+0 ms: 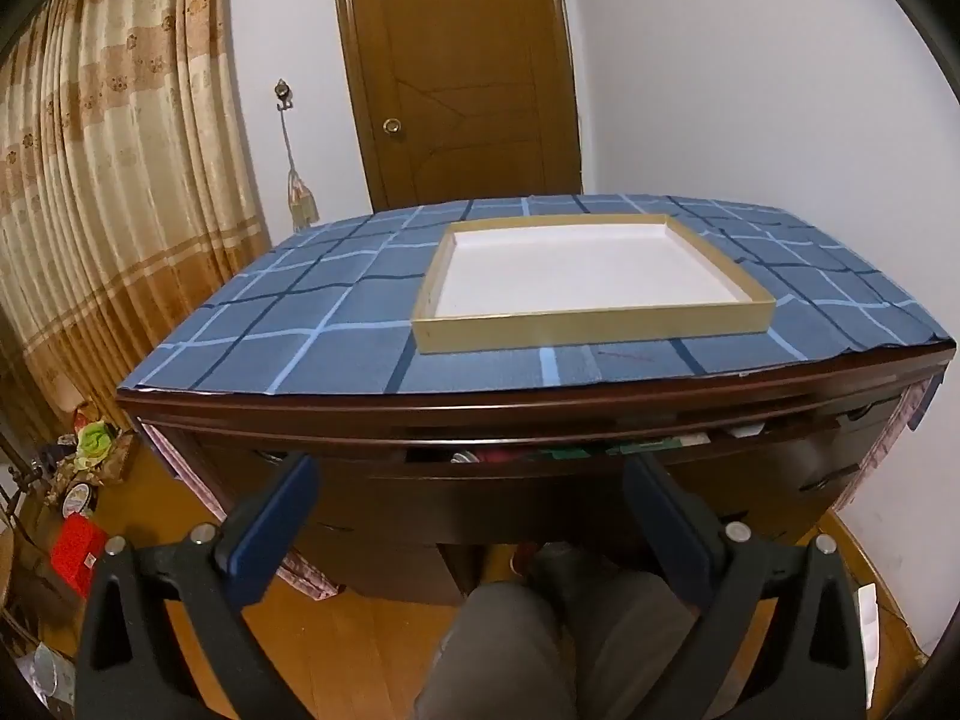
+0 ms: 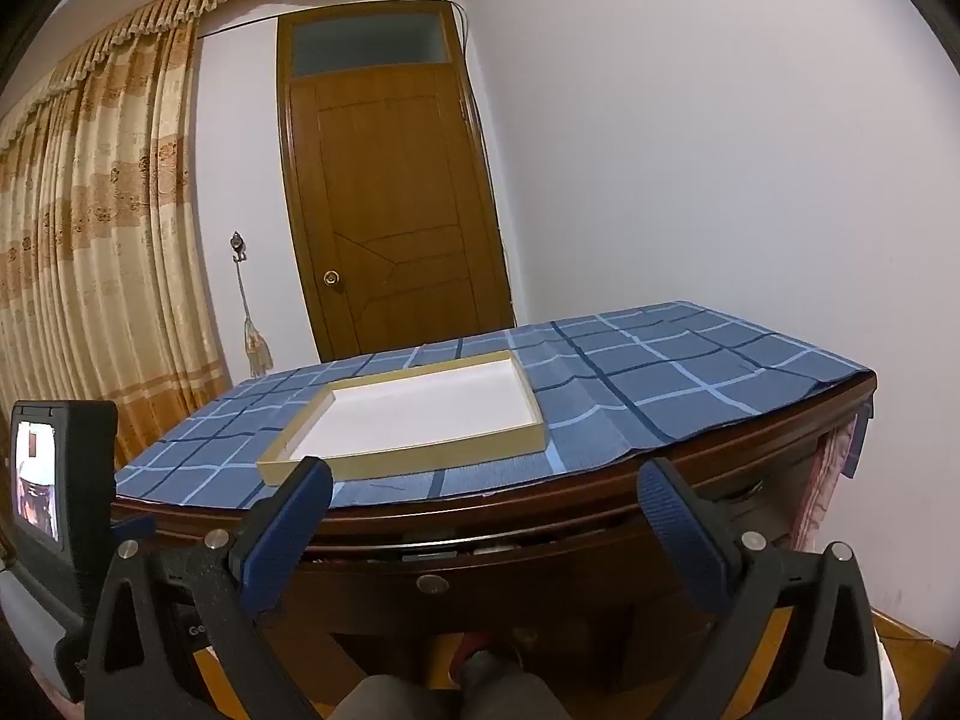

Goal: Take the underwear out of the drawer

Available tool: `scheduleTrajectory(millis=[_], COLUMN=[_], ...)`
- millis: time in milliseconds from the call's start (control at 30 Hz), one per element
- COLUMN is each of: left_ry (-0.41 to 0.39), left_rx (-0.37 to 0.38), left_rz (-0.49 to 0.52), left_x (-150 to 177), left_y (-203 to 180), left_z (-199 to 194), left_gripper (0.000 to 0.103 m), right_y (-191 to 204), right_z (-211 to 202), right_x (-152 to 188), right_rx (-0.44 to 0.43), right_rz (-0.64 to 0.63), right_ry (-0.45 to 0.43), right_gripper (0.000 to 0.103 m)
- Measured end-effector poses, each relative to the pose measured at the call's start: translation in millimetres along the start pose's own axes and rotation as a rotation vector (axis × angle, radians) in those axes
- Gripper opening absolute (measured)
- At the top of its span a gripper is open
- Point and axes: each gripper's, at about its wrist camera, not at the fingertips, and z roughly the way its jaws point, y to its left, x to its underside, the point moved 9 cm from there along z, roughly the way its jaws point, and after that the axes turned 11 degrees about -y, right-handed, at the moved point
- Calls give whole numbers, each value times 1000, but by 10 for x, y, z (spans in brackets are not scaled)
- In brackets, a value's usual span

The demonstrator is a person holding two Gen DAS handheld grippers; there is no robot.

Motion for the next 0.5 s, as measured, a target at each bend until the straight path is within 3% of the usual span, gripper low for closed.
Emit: scheduleTrajectory(millis=[500], left_ry=[6], left_rx=[14], left_rz=[2], left_x=[26], left_y=[-99], left_z=[50], left_gripper=[102], right_y=[-32], right_z=[33], right_x=[51], right_rx=[11], right_rz=[13], right_ry=[18], right_gripper=[103])
